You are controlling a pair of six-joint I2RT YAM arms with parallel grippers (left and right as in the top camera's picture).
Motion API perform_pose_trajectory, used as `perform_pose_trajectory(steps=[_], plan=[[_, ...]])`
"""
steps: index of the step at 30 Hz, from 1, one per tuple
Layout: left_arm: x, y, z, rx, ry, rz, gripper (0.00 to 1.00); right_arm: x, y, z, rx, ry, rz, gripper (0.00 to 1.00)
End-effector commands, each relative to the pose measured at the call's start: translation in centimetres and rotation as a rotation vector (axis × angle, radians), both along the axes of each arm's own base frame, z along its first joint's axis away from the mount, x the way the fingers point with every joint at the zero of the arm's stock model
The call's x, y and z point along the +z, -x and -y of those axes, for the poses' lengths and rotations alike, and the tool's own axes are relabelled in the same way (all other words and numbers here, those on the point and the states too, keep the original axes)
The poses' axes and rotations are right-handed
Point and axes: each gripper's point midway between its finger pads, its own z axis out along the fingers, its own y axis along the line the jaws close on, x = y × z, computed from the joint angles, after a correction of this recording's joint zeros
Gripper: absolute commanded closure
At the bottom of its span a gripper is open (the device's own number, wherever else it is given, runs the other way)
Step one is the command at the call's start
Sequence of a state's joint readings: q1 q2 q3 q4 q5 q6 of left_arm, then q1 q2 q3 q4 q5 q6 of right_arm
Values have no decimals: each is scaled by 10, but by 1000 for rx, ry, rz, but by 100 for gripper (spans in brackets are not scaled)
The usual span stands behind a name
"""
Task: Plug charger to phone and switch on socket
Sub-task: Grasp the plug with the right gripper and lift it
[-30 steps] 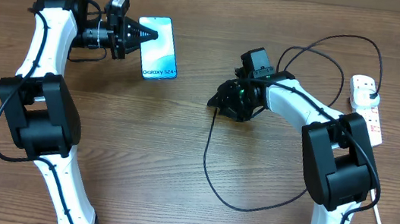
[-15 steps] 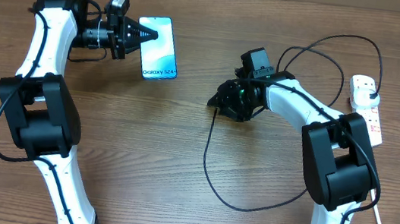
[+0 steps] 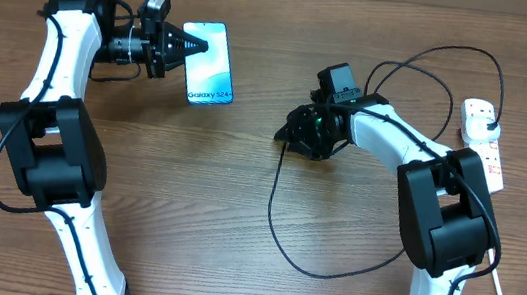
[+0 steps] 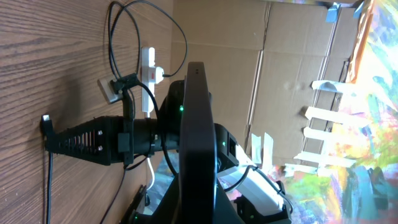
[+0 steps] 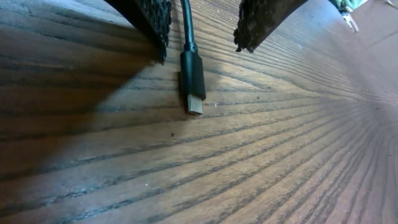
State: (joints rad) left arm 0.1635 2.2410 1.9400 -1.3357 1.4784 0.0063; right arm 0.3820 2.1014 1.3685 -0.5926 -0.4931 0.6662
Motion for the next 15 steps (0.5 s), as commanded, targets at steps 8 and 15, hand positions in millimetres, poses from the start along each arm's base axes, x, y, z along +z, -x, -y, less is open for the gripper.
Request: perform_pose_trajectory(steps=[8, 15], plan=[[14, -1, 4, -3, 58, 13, 96, -31, 8, 9, -25, 67, -53, 73], [14, -1, 4, -3, 58, 12, 96, -32, 8, 10, -24, 77, -50, 74]])
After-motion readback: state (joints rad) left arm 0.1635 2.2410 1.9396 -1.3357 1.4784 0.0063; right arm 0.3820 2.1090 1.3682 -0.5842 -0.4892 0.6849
